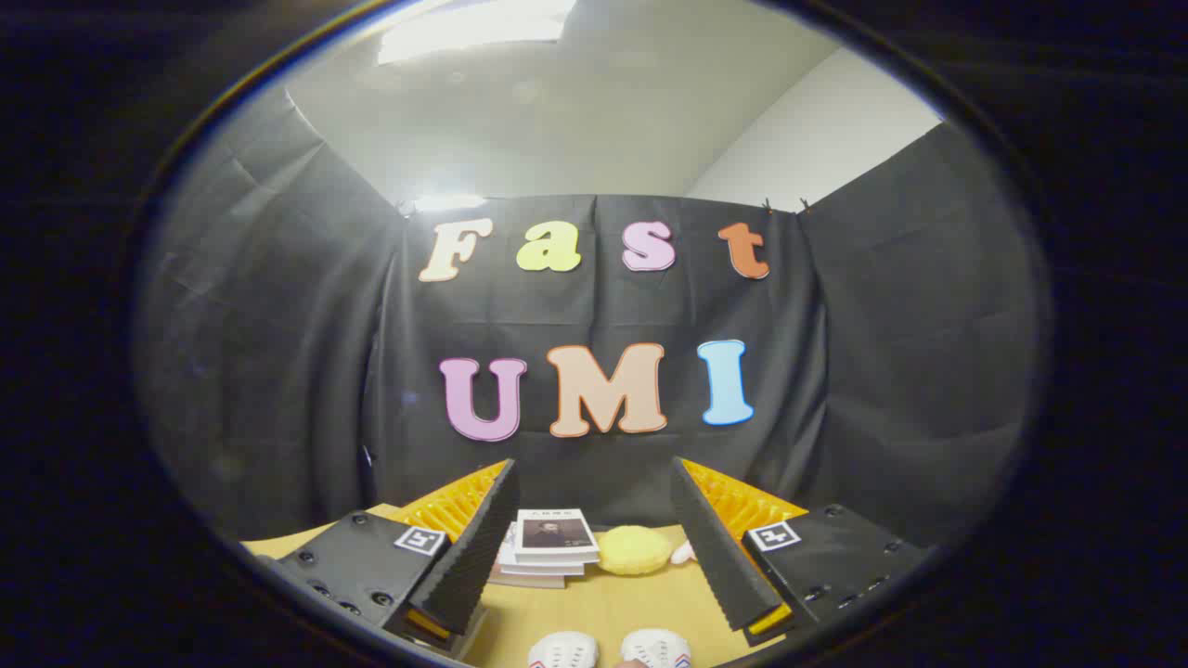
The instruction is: Open the storage box then place both shoes into the box .Put the left shoe in first, then the right shoe, with the right side of both shoes facing outward in a uniform manner.
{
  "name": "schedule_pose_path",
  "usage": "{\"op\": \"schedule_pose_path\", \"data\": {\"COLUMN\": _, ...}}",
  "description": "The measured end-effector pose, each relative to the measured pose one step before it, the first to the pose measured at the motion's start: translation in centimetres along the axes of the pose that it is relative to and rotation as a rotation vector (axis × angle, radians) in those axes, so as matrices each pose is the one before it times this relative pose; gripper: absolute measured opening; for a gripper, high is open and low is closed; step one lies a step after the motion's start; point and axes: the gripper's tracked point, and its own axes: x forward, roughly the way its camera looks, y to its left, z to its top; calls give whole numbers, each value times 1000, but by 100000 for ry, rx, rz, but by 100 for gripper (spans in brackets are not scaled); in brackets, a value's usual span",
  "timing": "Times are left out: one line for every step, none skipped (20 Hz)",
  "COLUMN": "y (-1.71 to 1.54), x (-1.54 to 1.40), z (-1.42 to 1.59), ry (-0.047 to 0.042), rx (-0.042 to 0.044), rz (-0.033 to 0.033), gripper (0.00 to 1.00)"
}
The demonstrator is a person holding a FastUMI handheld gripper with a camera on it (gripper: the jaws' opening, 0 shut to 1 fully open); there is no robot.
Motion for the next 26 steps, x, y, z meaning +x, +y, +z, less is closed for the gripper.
{"op": "schedule_pose_path", "data": {"y": 191, "x": -103, "z": -192, "ry": 118, "rx": -116, "rz": 745, "gripper": 100}}
{"op": "schedule_pose_path", "data": {"y": 146, "x": -34, "z": -112, "ry": 527, "rx": -576, "rz": 473, "gripper": 100}}
{"op": "schedule_pose_path", "data": {"y": 202, "x": -136, "z": -110, "ry": 284, "rx": -270, "rz": 663, "gripper": 100}}
{"op": "schedule_pose_path", "data": {"y": 214, "x": -49, "z": 127, "ry": -111, "rx": 96, "rz": 584, "gripper": 100}}
{"op": "schedule_pose_path", "data": {"y": 52, "x": 138, "z": 154, "ry": -220, "rx": 537, "rz": 174, "gripper": 100}}
{"op": "schedule_pose_path", "data": {"y": 85, "x": 76, "z": 145, "ry": -68, "rx": 745, "rz": 348, "gripper": 100}}
{"op": "schedule_pose_path", "data": {"y": 7, "x": 51, "z": 0, "ry": -117, "rx": 677, "rz": 290, "gripper": 100}}
{"op": "schedule_pose_path", "data": {"y": -10, "x": 102, "z": 69, "ry": -149, "rx": 192, "rz": 318, "gripper": 100}}
{"op": "schedule_pose_path", "data": {"y": -74, "x": -59, "z": 31, "ry": -3, "rx": -47, "rz": -2, "gripper": 100}}
{"op": "schedule_pose_path", "data": {"y": -71, "x": -2, "z": -4, "ry": 81, "rx": -13, "rz": 138, "gripper": 100}}
{"op": "schedule_pose_path", "data": {"y": 100, "x": 6, "z": -5, "ry": 73, "rx": -80, "rz": 324, "gripper": 100}}
{"op": "schedule_pose_path", "data": {"y": 53, "x": 18, "z": -60, "ry": 172, "rx": -282, "rz": 405, "gripper": 100}}
{"op": "schedule_pose_path", "data": {"y": 10, "x": -7, "z": -125, "ry": 281, "rx": -519, "rz": 516, "gripper": 100}}
{"op": "schedule_pose_path", "data": {"y": 75, "x": -101, "z": -35, "ry": 142, "rx": -537, "rz": 420, "gripper": 100}}
{"op": "schedule_pose_path", "data": {"y": 21, "x": 37, "z": -51, "ry": 111, "rx": -544, "rz": 272, "gripper": 100}}
{"op": "schedule_pose_path", "data": {"y": 29, "x": 9, "z": -2, "ry": 31, "rx": -203, "rz": 420, "gripper": 100}}
{"op": "schedule_pose_path", "data": {"y": 54, "x": -29, "z": 9, "ry": 140, "rx": -46, "rz": 271, "gripper": 100}}
{"op": "schedule_pose_path", "data": {"y": -31, "x": -12, "z": -50, "ry": 81, "rx": 147, "rz": 186, "gripper": 100}}
{"op": "schedule_pose_path", "data": {"y": 19, "x": -8, "z": -38, "ry": 37, "rx": 102, "rz": 238, "gripper": 100}}
{"op": "schedule_pose_path", "data": {"y": -50, "x": 11, "z": -65, "ry": 213, "rx": -2, "rz": 72, "gripper": 100}}
{"op": "schedule_pose_path", "data": {"y": -216, "x": 67, "z": -290, "ry": 590, "rx": -125, "rz": -100, "gripper": 100}}
{"op": "schedule_pose_path", "data": {"y": -32, "x": 22, "z": -218, "ry": 958, "rx": 395, "rz": 137, "gripper": 100}}
{"op": "schedule_pose_path", "data": {"y": 126, "x": -11, "z": -565, "ry": 1539, "rx": 1302, "rz": 429, "gripper": 100}}
{"op": "schedule_pose_path", "data": {"y": 78, "x": -8, "z": -425, "ry": 1570, "rx": 1556, "rz": 361, "gripper": 100}}
{"op": "schedule_pose_path", "data": {"y": 74, "x": 120, "z": -540, "ry": 1869, "rx": 2114, "rz": 635, "gripper": 100}}
{"op": "schedule_pose_path", "data": {"y": 214, "x": 6, "z": -601, "ry": 2178, "rx": 2274, "rz": 868, "gripper": 100}}
